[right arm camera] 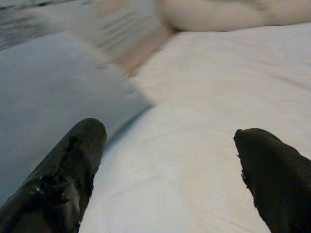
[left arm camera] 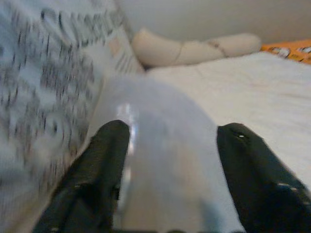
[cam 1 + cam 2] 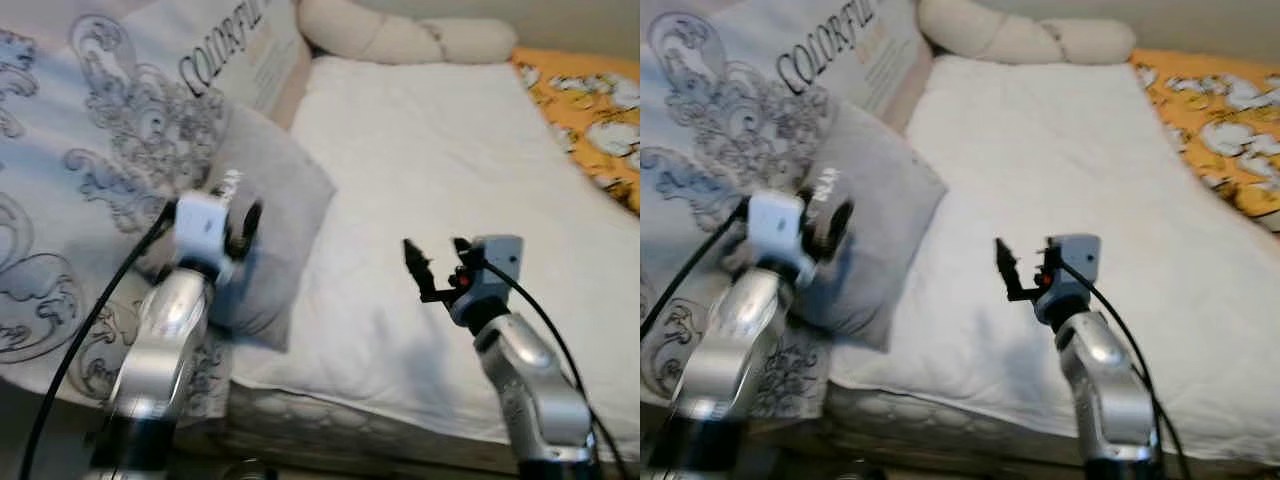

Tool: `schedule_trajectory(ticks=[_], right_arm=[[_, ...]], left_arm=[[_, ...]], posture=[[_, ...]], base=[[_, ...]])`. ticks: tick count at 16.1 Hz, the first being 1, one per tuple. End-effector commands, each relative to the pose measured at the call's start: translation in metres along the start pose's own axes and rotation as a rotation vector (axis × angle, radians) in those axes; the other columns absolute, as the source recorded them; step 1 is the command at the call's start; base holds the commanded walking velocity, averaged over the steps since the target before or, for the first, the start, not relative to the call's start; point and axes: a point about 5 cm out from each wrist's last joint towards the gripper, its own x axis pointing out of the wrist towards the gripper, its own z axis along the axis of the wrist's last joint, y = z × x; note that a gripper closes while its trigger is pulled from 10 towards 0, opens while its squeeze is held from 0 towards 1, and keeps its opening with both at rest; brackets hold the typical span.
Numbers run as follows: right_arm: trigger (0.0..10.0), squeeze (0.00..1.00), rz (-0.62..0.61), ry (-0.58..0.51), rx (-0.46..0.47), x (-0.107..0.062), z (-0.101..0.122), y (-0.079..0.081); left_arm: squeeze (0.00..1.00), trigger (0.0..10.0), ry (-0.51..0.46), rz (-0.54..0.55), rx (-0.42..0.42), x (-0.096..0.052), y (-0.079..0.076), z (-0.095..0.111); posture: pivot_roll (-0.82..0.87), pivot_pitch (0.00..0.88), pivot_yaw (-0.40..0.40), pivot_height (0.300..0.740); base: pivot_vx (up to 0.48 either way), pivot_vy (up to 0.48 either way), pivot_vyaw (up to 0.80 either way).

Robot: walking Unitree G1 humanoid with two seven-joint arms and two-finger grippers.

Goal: Clean up the room

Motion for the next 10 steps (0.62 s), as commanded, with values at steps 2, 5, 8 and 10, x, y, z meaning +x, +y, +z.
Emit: schedule_trajectory(ticks=[2,5,8,10], right_arm=[[10.0,1.0,-0.124,-0.06,-0.122,-0.001,0.003,-0.005],[10.0,1.0,-0.185,0.016,-0.07,0.005,-0.002,-0.007],[10.0,1.0,-0.177,0.02,-0.064,0.009,0.001,-0.007],[10.0,1.0,-0.196,-0.001,-0.099,0.007,0.003,-0.012]], left_arm=[[0.94,10.0,0.055,0.066,0.019,-0.013,0.011,-0.007],[0.94,10.0,0.073,0.084,0.017,-0.017,0.009,-0.009],[0.92,10.0,0.105,0.106,-0.005,-0.019,0.007,-0.016],[0.91,10.0,0.133,0.092,-0.009,-0.021,0.003,-0.02]], posture=[[0.04,0.0,-0.019,0.74],[0.05,0.0,-0.04,0.74],[0.04,0.0,-0.028,0.74],[0.03,0.0,-0.02,0.74]], base=[[0.0,-0.36,0.0],[0.0,-0.359,0.0],[0.0,-0.361,0.0],[0.0,-0.36,0.0]])
